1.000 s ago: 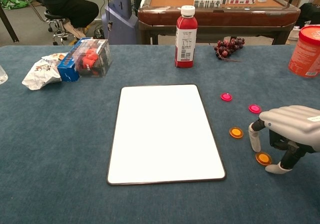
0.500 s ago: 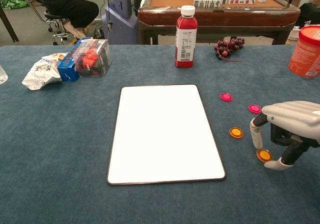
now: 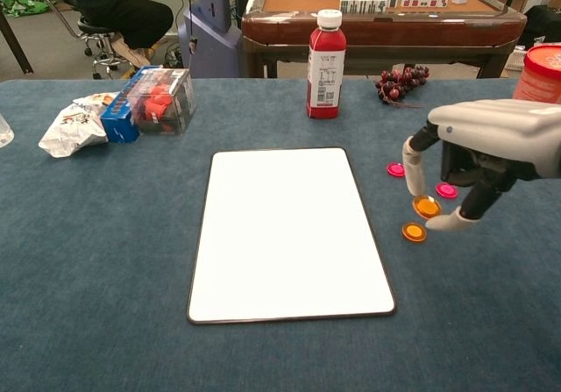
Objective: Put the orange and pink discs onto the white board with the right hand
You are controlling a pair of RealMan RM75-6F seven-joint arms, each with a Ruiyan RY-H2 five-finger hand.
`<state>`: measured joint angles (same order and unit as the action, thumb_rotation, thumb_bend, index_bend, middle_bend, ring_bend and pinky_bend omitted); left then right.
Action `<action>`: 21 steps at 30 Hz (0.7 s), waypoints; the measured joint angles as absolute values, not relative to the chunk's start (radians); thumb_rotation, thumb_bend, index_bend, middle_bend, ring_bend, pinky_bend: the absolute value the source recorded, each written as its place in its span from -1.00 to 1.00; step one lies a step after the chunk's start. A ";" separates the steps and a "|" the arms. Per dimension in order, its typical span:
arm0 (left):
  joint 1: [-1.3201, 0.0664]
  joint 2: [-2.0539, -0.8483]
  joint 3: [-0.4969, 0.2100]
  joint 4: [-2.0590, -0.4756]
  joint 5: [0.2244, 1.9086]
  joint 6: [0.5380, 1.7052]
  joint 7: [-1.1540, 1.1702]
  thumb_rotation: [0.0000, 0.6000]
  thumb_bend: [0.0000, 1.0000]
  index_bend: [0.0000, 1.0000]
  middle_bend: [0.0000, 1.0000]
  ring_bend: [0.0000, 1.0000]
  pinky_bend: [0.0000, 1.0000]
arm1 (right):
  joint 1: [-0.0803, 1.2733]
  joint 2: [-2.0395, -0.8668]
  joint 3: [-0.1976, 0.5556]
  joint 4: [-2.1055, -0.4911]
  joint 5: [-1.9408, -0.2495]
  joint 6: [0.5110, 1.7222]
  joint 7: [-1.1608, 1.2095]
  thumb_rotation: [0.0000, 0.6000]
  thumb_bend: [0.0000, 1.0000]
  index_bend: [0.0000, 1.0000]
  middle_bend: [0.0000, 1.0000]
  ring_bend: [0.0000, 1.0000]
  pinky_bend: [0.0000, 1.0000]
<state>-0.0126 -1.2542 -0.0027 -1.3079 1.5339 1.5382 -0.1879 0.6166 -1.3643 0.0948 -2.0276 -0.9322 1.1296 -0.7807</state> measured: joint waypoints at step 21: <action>-0.003 -1.247 -0.010 -1.288 1.521 1.549 -0.237 1.00 -0.43 -0.72 -0.51 -0.48 -0.01 | 0.879 -1.655 0.166 -1.863 -0.601 1.144 -0.997 1.00 -0.71 0.08 1.00 1.00 1.00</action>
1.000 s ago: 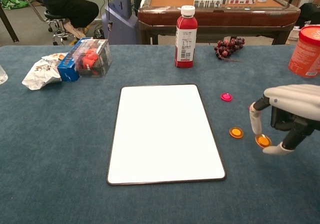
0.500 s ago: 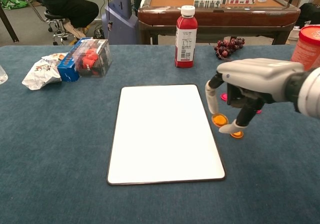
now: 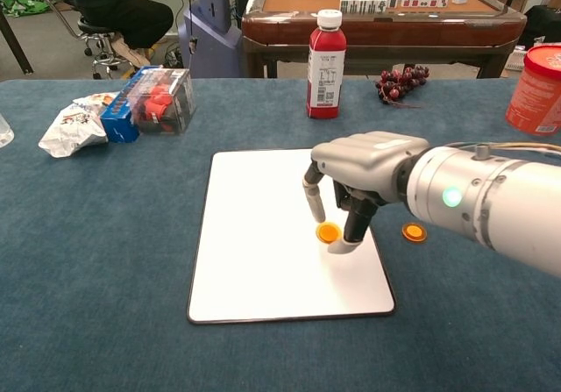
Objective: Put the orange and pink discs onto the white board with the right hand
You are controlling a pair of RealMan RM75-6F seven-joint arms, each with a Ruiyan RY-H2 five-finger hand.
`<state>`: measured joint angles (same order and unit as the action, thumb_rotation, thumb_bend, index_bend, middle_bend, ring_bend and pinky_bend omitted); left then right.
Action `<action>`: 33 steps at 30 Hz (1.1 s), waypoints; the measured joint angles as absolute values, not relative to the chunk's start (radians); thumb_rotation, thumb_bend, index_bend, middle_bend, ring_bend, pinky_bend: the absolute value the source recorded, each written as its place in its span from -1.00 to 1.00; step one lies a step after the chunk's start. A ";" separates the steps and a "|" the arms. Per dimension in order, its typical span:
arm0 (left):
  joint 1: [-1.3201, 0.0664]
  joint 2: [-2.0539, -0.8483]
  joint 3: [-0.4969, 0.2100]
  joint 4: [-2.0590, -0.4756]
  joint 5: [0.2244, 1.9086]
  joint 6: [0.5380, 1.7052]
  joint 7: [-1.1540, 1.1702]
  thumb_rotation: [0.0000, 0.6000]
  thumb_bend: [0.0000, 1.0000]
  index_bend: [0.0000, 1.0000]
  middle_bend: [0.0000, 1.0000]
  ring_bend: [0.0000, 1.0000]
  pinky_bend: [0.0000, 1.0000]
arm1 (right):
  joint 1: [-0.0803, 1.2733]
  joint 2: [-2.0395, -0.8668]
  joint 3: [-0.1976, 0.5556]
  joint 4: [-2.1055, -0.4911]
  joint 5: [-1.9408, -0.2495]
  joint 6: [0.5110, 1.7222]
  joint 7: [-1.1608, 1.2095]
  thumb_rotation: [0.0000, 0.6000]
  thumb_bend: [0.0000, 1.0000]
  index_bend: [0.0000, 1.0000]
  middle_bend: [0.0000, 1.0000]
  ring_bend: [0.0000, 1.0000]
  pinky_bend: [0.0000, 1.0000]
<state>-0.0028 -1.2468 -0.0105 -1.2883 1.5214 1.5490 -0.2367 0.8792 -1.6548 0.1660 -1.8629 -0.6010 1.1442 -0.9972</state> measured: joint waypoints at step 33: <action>-0.011 -1.260 -0.010 -1.297 1.531 1.538 -0.220 1.00 -0.43 -0.72 -0.51 -0.48 -0.01 | 0.803 -1.527 0.060 -1.795 -0.638 1.182 -0.833 1.00 -0.79 -0.28 1.00 1.00 1.00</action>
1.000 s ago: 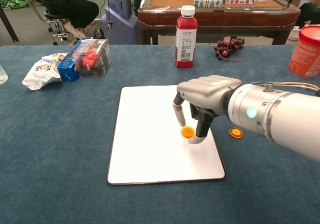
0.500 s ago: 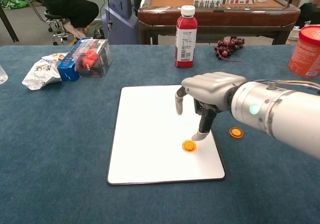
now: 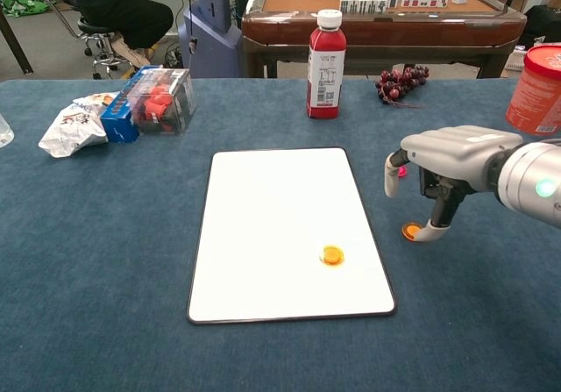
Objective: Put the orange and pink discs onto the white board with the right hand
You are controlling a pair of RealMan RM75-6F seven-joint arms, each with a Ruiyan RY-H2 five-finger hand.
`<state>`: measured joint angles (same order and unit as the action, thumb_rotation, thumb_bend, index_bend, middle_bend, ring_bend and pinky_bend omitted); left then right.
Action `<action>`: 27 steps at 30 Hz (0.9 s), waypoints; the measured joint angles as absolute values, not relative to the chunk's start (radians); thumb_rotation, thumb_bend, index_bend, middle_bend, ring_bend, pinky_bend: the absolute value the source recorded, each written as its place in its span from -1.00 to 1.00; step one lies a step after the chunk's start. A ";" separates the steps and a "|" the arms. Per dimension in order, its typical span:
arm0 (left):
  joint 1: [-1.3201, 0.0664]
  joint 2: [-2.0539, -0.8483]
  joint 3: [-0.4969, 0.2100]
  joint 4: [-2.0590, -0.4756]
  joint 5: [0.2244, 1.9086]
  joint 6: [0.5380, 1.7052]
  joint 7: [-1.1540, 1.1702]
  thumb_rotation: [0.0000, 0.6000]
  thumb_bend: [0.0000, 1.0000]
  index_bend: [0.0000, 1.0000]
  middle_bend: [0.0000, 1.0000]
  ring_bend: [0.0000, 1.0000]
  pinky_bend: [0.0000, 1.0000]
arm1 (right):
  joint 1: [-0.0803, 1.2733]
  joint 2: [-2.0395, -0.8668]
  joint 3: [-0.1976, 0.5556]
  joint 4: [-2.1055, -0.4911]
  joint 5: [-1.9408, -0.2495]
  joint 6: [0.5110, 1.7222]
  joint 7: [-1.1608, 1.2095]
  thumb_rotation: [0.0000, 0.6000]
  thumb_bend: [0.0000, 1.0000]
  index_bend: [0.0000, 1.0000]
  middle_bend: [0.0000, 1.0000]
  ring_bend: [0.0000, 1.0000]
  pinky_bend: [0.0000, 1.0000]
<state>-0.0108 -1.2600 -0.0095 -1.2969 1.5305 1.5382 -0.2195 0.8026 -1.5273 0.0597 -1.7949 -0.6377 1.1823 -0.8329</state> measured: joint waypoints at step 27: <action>-0.001 -1.272 -0.003 -1.273 1.529 1.541 -0.258 1.00 -0.43 -0.72 -0.51 -0.48 -0.01 | 0.801 -1.573 0.059 -1.706 -0.590 1.140 -0.837 1.00 -0.64 -0.14 1.00 1.00 1.00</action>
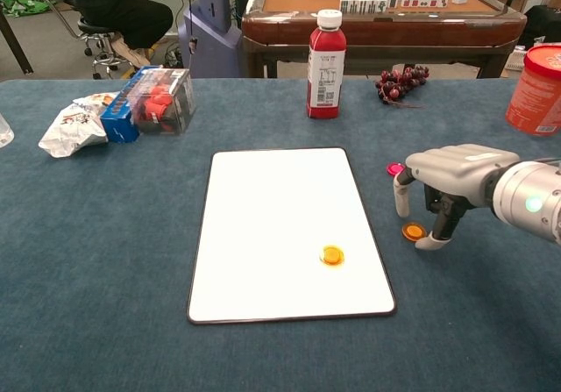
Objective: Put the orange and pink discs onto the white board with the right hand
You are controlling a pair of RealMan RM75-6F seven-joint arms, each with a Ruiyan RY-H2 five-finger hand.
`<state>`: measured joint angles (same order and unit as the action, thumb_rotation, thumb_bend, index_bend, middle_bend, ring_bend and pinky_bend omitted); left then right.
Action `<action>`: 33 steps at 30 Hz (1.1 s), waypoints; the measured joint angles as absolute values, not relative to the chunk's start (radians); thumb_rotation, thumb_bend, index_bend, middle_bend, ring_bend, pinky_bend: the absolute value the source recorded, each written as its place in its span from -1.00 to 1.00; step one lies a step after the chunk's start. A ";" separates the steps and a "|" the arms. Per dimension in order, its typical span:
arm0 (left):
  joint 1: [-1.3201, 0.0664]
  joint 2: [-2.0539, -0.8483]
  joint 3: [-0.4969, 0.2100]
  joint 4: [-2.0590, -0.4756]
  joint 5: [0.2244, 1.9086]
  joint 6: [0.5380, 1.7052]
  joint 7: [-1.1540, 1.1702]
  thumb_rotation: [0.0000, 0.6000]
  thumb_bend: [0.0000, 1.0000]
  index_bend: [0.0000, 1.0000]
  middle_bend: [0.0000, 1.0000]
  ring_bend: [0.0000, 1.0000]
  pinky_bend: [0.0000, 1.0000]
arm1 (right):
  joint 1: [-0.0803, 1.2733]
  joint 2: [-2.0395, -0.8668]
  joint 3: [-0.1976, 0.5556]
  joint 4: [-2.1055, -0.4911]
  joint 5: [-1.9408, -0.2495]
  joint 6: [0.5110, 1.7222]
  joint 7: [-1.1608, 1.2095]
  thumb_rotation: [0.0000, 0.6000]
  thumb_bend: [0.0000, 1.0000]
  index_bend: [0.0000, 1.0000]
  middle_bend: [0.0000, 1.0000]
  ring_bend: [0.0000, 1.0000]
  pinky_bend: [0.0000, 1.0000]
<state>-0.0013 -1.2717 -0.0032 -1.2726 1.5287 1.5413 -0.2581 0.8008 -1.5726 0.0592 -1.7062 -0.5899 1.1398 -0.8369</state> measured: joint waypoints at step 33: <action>0.000 -1.275 -0.002 -1.269 1.530 1.540 -0.260 1.00 -0.43 -0.72 -0.51 -0.48 -0.01 | 0.799 -1.563 0.073 -1.711 -0.575 1.135 -0.823 1.00 -0.41 0.13 1.00 1.00 1.00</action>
<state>-0.0003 -1.2751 -0.0020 -1.2688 1.5299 1.5398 -0.2602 0.7985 -1.5628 0.0732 -1.7108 -0.5750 1.1348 -0.8227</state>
